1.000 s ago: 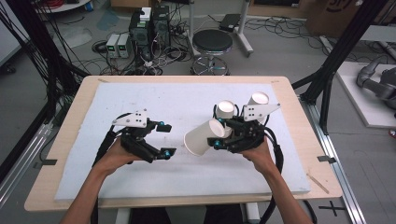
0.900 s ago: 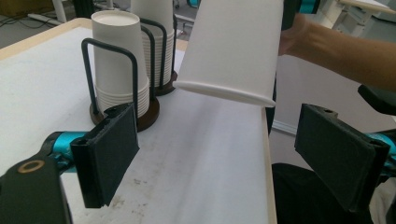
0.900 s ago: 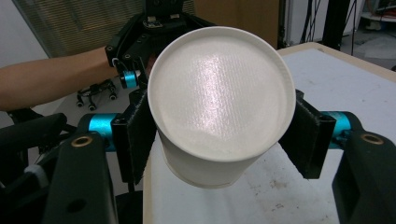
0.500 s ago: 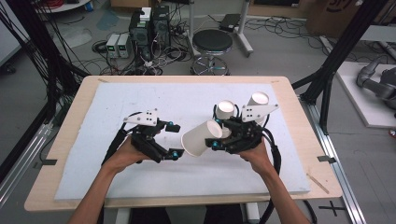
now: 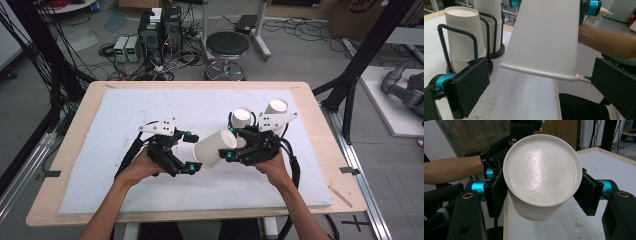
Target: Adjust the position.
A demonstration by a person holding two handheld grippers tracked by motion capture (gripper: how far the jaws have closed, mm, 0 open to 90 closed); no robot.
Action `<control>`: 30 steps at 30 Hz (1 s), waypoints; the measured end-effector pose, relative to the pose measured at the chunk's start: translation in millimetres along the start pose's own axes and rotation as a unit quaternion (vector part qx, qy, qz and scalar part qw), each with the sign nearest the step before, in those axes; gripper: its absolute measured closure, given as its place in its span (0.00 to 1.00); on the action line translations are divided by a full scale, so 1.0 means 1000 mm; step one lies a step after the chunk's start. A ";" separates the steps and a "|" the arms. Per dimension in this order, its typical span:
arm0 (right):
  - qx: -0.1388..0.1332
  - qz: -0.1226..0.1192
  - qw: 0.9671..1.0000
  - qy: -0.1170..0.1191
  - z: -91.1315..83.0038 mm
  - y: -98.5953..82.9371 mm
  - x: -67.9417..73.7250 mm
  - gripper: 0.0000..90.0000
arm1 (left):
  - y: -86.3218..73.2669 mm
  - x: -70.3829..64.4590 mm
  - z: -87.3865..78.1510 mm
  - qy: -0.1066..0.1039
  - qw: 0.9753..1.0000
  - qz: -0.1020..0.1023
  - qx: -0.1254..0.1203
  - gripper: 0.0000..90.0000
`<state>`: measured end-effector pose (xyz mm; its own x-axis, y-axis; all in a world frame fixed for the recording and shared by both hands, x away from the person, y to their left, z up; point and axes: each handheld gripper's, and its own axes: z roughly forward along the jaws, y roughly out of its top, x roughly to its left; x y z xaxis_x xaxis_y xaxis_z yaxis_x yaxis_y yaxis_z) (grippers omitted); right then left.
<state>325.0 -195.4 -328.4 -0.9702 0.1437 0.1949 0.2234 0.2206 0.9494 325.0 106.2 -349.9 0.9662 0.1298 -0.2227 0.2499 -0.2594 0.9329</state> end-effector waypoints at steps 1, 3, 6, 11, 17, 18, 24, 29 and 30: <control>-0.001 0.000 1.000 0.001 0.000 0.000 0.000 0.38 | 0.000 0.000 0.001 0.001 1.000 0.002 -0.001 0.02; -0.004 0.000 1.000 0.000 0.000 0.000 0.000 0.38 | -0.001 -0.001 0.002 -0.002 1.000 0.002 -0.006 0.02; -0.007 -0.001 1.000 0.002 0.001 -0.001 0.000 0.38 | -0.002 -0.001 0.004 -0.004 1.000 0.003 -0.017 0.02; -0.011 0.003 1.000 0.004 0.001 -0.004 0.000 0.38 | -0.005 0.001 0.006 -0.007 1.000 0.002 -0.026 0.02; -0.017 0.004 1.000 0.009 0.002 -0.004 0.000 0.38 | -0.006 0.001 0.007 -0.013 0.999 0.007 -0.039 0.02; -0.017 0.005 1.000 0.009 0.002 -0.004 0.000 0.38 | -0.007 0.002 0.008 -0.014 0.999 0.006 -0.042 0.02; -0.023 0.003 1.000 0.012 0.002 -0.004 0.000 0.38 | -0.011 0.004 0.013 -0.022 0.999 0.001 -0.043 0.02; -0.023 0.004 1.000 0.012 0.003 -0.004 0.000 0.38 | -0.011 0.005 0.016 -0.027 0.999 0.000 -0.046 0.02; -0.024 0.004 1.000 0.013 0.003 -0.004 0.000 0.38 | -0.011 0.005 0.016 -0.027 0.999 0.000 -0.046 0.02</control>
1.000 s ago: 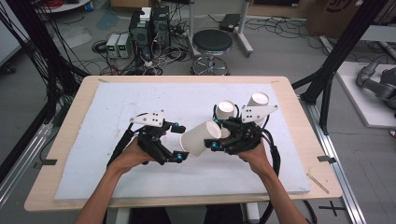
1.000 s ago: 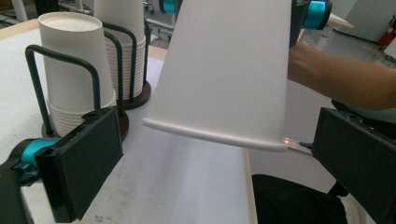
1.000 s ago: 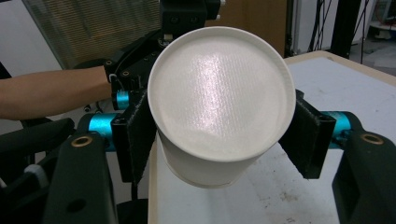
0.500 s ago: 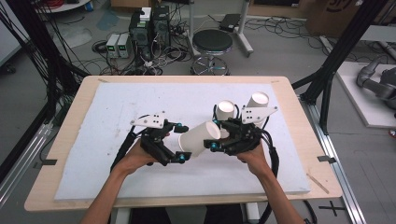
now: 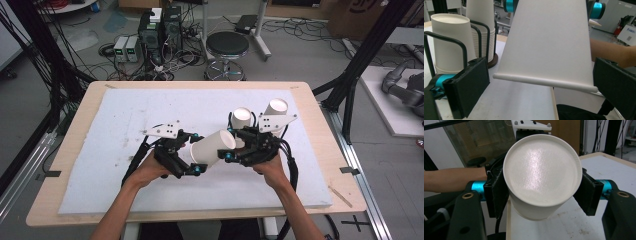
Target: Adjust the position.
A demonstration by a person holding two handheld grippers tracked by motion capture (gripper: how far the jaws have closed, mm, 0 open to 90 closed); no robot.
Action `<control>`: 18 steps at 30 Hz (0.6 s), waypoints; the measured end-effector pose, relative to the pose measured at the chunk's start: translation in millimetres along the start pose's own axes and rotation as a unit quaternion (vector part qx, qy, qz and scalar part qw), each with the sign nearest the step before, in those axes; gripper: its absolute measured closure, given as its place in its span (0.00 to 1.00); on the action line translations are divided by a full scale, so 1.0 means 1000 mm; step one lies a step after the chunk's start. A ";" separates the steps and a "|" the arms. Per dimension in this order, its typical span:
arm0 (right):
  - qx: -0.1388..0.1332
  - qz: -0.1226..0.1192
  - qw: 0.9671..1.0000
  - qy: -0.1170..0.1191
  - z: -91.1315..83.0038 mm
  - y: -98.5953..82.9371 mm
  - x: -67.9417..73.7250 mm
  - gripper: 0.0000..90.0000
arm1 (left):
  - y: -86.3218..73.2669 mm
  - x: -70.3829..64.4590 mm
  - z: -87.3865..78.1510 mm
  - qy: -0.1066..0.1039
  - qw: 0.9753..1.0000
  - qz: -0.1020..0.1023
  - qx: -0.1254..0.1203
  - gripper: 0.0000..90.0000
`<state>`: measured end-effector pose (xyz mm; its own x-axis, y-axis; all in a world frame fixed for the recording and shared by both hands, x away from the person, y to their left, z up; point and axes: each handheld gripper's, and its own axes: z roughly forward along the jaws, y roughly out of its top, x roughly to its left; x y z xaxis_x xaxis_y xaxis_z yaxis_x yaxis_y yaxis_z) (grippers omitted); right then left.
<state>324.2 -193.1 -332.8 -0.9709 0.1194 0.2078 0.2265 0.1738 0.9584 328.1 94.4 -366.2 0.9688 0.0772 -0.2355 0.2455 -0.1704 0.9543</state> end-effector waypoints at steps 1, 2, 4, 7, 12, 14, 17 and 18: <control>0.001 -0.001 1.000 0.000 0.000 0.000 0.000 0.38 | 0.000 0.000 0.000 -0.003 1.000 -0.001 0.000 0.02; 0.000 0.000 1.000 0.001 0.000 0.000 0.000 0.38 | 0.000 0.001 0.000 -0.006 1.000 -0.003 -0.004 0.02; -0.001 -0.002 1.000 0.001 0.001 0.000 0.000 0.38 | 0.000 0.001 -0.001 -0.007 1.000 -0.002 -0.007 0.02; -0.003 -0.003 1.000 0.002 0.002 0.000 0.000 0.38 | 0.000 0.002 0.000 -0.009 1.000 -0.003 -0.004 0.02; -0.005 -0.003 1.000 0.005 0.002 -0.001 0.001 0.38 | -0.001 0.002 0.000 -0.018 1.000 -0.003 -0.003 0.04; -0.005 -0.004 1.000 0.006 0.003 -0.001 0.001 0.38 | 0.000 0.001 0.000 -0.021 1.000 0.003 -0.005 0.09; -0.006 -0.005 1.000 0.008 0.004 -0.001 0.001 0.38 | 0.000 0.001 0.000 -0.031 0.999 0.004 -0.007 0.13; -0.007 -0.006 1.000 0.007 0.004 -0.001 0.001 0.38 | 0.000 0.001 -0.001 -0.032 0.999 0.007 -0.005 0.15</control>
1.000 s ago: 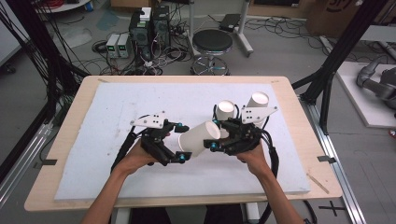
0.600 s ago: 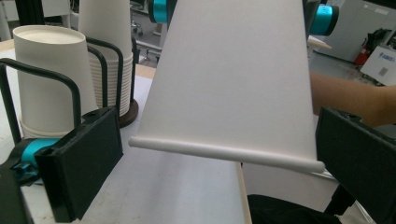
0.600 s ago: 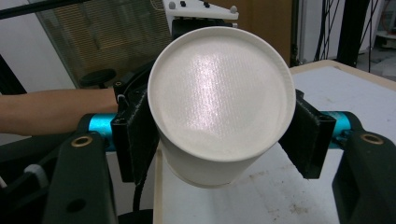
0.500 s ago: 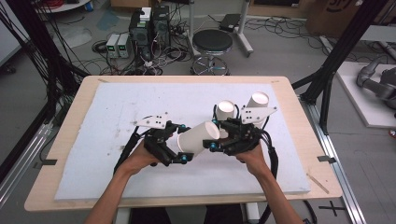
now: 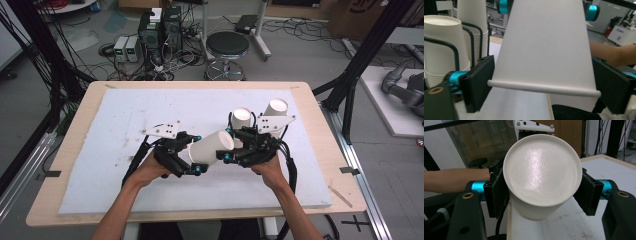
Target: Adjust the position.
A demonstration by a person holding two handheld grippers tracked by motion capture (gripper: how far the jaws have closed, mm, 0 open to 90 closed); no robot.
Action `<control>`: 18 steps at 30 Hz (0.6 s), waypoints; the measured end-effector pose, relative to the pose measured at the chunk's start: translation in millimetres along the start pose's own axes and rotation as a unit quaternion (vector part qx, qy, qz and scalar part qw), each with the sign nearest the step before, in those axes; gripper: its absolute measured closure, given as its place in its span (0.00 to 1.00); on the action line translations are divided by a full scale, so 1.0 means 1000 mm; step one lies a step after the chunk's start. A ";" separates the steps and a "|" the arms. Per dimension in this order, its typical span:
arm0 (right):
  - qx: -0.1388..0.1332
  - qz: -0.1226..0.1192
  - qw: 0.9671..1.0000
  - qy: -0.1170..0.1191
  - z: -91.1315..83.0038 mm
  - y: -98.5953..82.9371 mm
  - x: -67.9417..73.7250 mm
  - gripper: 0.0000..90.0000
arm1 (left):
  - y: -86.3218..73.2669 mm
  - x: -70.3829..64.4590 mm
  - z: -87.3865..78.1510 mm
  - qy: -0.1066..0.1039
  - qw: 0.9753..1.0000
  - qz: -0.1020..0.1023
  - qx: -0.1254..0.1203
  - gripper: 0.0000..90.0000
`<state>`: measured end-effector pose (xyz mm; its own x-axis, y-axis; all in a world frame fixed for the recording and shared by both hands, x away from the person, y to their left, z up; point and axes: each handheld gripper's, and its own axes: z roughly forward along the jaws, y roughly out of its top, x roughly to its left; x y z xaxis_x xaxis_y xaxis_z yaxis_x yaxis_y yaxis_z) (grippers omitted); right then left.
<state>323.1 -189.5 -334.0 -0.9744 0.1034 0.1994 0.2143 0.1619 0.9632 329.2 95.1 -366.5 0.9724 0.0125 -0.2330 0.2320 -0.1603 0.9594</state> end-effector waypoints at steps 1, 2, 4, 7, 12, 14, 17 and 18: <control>-0.001 -0.001 1.000 0.001 0.000 0.000 0.000 0.38 | 0.000 0.000 0.000 0.003 1.000 0.002 -0.002 0.16; -0.001 -0.001 1.000 0.001 0.000 0.000 0.000 0.38 | 0.000 -0.001 -0.001 0.002 1.000 0.002 -0.001 0.17; -0.004 -0.003 1.000 0.003 0.000 0.000 0.000 0.38 | 0.000 0.000 -0.002 0.005 1.000 0.005 0.002 0.21; -0.003 -0.002 1.000 0.002 0.000 0.000 0.000 0.38 | 0.001 0.000 -0.002 0.005 1.000 0.005 0.003 0.22; -0.004 -0.003 1.000 0.004 0.001 0.000 0.000 0.38 | 0.001 -0.001 -0.003 0.009 1.000 0.006 0.005 0.23; -0.003 -0.006 1.000 0.004 0.001 -0.001 0.000 0.39 | 0.001 -0.001 -0.003 0.011 1.000 0.006 0.006 0.24; -0.003 -0.006 1.000 0.003 0.001 -0.001 0.000 0.39 | 0.001 -0.002 -0.004 0.012 1.000 0.005 0.005 0.26; -0.003 -0.006 1.000 0.003 0.001 -0.001 0.000 0.39 | 0.001 -0.002 -0.004 0.012 1.000 0.006 0.005 0.27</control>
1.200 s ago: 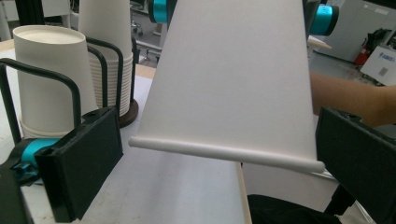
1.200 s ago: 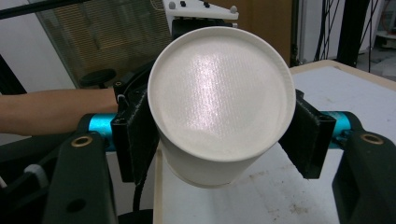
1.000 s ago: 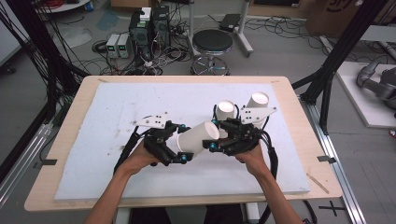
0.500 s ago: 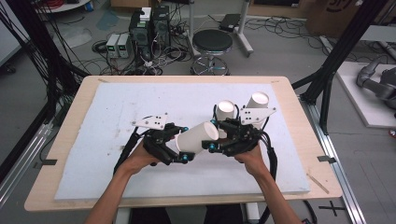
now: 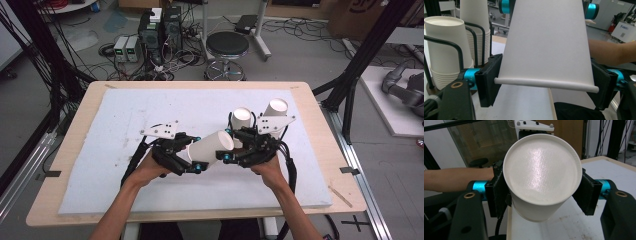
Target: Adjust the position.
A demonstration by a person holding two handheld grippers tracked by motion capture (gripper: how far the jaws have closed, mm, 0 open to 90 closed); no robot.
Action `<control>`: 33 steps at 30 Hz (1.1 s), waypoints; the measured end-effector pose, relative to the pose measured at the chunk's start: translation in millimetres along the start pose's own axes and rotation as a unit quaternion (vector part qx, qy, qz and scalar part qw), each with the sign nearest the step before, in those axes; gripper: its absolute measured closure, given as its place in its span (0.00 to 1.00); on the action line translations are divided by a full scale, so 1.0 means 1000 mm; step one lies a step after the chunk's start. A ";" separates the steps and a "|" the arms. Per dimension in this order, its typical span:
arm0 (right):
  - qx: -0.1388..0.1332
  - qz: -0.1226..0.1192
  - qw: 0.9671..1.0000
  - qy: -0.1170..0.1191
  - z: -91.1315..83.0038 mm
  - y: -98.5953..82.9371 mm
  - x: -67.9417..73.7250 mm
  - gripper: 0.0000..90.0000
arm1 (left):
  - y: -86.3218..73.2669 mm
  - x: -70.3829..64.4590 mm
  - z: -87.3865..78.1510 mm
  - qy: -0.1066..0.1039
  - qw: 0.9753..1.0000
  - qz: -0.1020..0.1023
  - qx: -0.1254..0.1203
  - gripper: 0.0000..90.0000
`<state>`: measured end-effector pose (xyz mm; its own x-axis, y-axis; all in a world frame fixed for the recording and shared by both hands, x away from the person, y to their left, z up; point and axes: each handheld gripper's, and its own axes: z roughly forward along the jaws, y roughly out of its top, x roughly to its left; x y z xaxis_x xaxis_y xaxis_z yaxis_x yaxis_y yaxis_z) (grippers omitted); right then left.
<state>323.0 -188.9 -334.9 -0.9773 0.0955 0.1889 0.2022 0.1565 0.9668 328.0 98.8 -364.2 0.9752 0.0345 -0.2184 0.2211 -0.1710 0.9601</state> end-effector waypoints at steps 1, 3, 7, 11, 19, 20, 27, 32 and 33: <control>0.000 -0.001 1.000 0.000 0.000 0.000 0.000 0.39 | 0.000 0.000 0.000 0.000 1.000 0.000 0.000 0.27; 0.000 0.000 1.000 -0.001 0.000 0.000 0.000 0.39 | 0.000 0.000 0.000 0.001 1.000 0.000 0.001 0.28; 0.002 -0.003 1.000 -0.001 0.000 0.000 0.000 0.39 | 0.000 0.000 0.000 0.001 1.000 0.002 0.003 0.29; 0.003 -0.012 1.000 -0.005 0.000 0.000 0.002 0.34 | 0.000 -0.001 -0.001 0.003 1.000 0.004 0.002 0.29; 0.015 -0.005 1.000 -0.014 0.002 -0.001 0.003 0.19 | 0.000 0.000 -0.002 0.004 1.000 0.002 0.004 0.29; 0.014 -0.004 1.000 -0.015 0.002 -0.001 0.003 0.19 | 0.001 -0.001 -0.003 0.005 1.000 0.002 0.004 0.29; 0.015 -0.006 1.000 -0.014 -0.002 0.000 0.003 0.19 | 0.001 0.000 -0.006 0.010 1.000 0.004 0.005 0.29; 0.021 -0.006 1.000 -0.014 -0.006 0.001 0.003 0.19 | 0.002 -0.002 -0.009 0.012 1.000 0.006 0.011 0.29; 0.024 -0.005 1.000 -0.016 -0.006 0.001 0.003 0.17 | 0.002 -0.002 -0.010 0.013 1.000 0.006 0.014 0.29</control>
<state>319.9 -194.6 -332.8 -0.9771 0.1250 0.1720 0.1950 0.2044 0.9593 326.2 108.1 -360.1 0.9777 0.0584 -0.2017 0.2093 -0.1986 0.9575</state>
